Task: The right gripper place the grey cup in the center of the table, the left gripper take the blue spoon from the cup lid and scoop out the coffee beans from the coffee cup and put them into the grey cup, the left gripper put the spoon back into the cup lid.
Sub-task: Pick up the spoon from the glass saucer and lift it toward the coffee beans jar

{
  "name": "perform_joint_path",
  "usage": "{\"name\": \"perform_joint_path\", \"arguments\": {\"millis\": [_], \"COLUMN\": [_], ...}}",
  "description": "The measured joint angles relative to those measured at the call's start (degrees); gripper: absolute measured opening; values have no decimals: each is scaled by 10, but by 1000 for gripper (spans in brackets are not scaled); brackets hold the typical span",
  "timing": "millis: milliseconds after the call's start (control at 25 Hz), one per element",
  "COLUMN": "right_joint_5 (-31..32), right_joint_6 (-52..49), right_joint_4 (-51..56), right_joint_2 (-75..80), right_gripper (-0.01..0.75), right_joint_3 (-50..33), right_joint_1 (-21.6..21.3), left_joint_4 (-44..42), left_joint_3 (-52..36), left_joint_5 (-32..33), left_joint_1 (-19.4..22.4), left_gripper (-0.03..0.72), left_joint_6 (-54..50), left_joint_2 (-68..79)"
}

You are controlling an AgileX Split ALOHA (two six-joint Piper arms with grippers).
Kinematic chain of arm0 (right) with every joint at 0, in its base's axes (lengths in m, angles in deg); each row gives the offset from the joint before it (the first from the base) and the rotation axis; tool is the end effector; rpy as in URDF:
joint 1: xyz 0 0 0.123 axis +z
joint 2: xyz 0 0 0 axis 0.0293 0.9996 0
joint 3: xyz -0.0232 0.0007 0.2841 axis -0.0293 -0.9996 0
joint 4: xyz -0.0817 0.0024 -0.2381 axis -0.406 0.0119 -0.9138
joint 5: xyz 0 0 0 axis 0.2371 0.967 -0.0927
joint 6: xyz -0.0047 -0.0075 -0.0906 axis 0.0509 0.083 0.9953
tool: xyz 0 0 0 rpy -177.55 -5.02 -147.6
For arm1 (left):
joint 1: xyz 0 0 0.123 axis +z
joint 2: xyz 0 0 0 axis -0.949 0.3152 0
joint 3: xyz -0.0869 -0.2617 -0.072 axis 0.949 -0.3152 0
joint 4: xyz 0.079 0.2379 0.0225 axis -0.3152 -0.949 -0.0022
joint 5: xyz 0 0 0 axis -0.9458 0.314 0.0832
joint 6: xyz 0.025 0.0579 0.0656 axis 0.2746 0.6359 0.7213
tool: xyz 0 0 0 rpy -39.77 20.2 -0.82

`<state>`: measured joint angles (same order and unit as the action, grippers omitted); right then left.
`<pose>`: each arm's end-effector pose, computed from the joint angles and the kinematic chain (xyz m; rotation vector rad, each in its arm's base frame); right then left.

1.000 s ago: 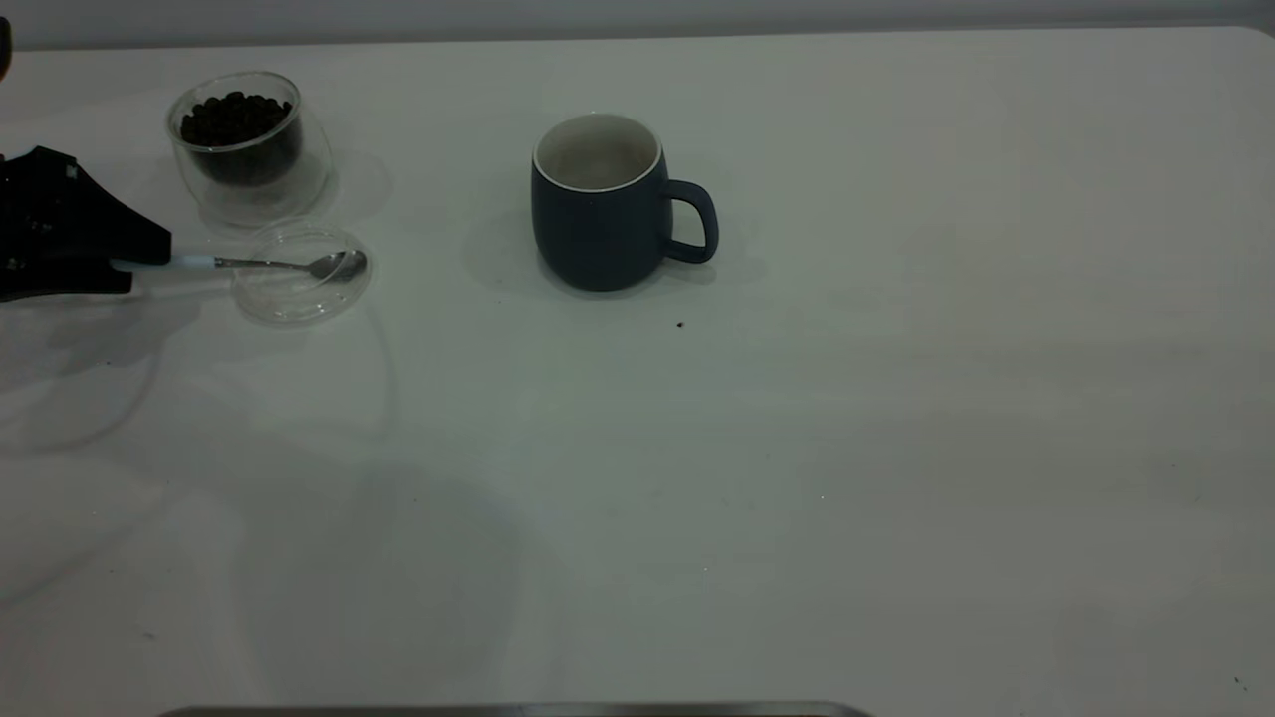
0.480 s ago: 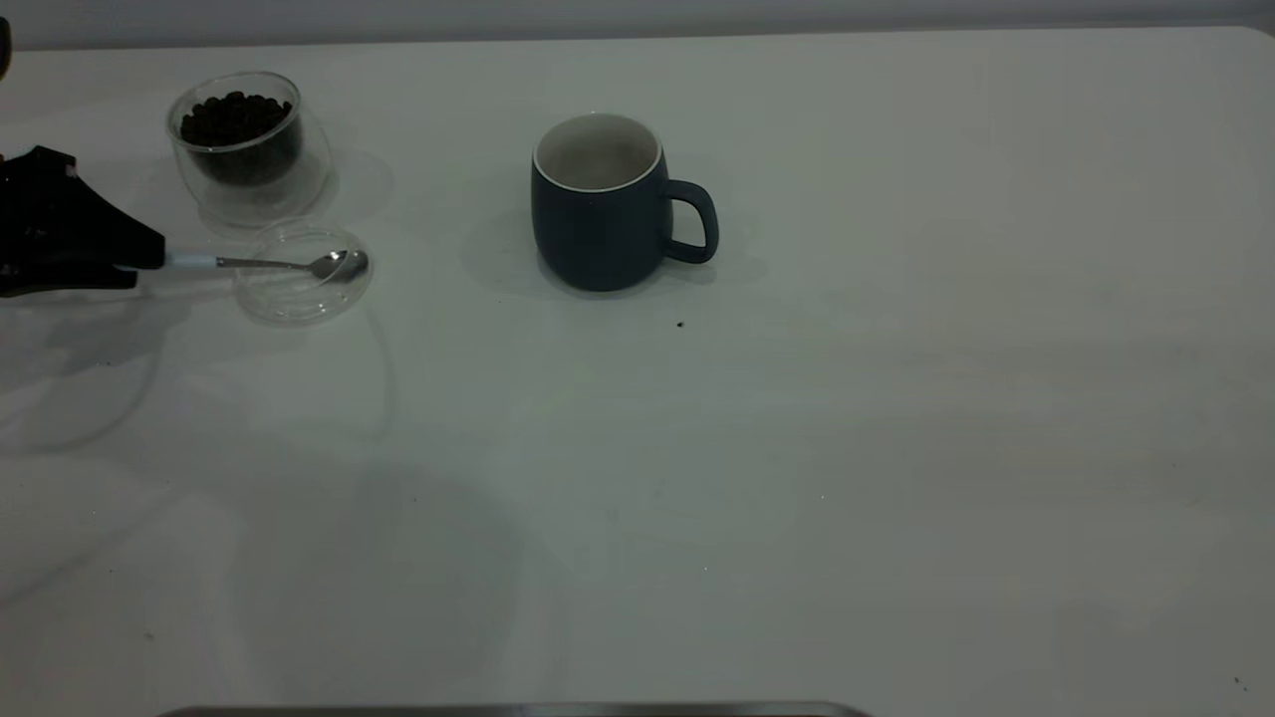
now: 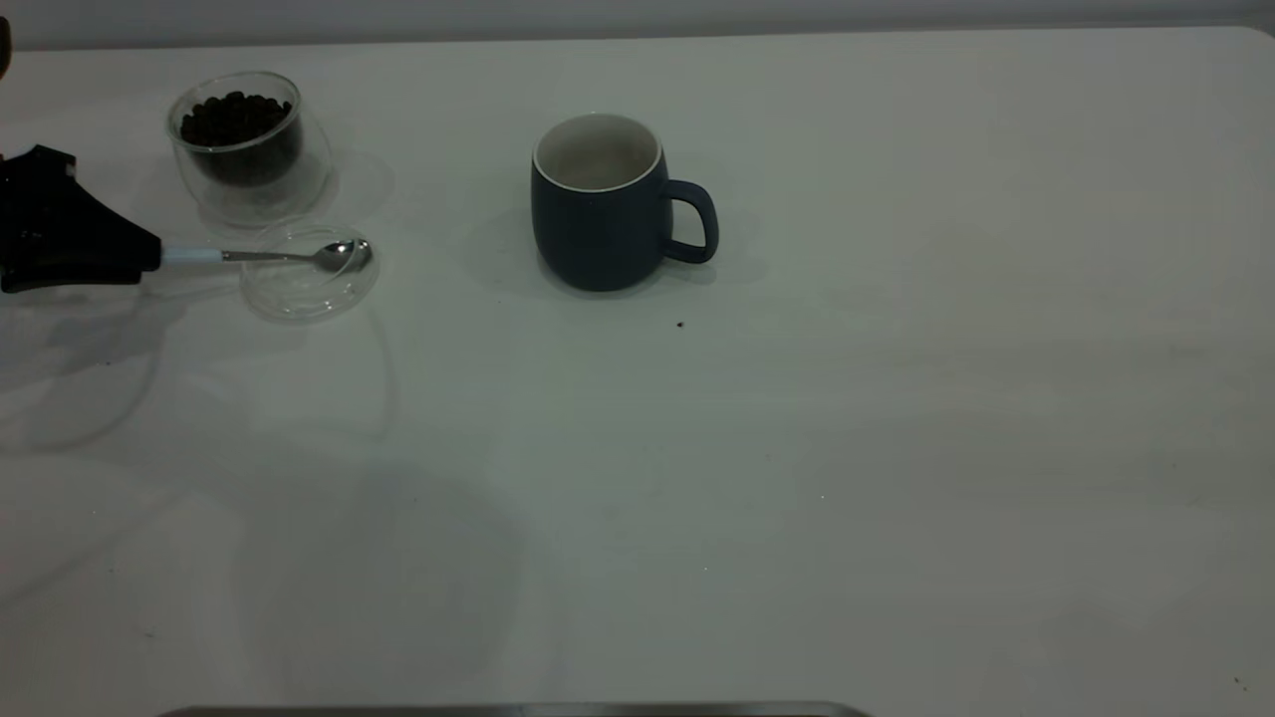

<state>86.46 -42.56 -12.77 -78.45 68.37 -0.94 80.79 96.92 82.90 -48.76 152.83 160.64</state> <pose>-0.0070 0.0010 0.2635 -0.0226 2.1280 -0.0571 0.3781 0.1022 -0.0037 -0.1043 2.6080 -0.6771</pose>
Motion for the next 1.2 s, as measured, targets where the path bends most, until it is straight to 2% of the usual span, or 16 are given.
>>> {"name": "perform_joint_path", "arguments": {"millis": [720,920,1200], "right_joint_5": [0,0,0], "right_joint_6": [0,0,0], "right_joint_4": [0,0,0], "right_joint_2": [0,0,0], "right_gripper": [358,358,358], "right_joint_3": [0,0,0], "right_joint_1": [0,0,0], "left_joint_4": [0,1,0], "left_joint_3": [0,0,0], "left_joint_5": [30,43,59], "left_joint_1": [0,0,0], "left_gripper": [215,164,151], "left_joint_6": [-24,-40,-45], "left_joint_2": [0,0,-3]}}
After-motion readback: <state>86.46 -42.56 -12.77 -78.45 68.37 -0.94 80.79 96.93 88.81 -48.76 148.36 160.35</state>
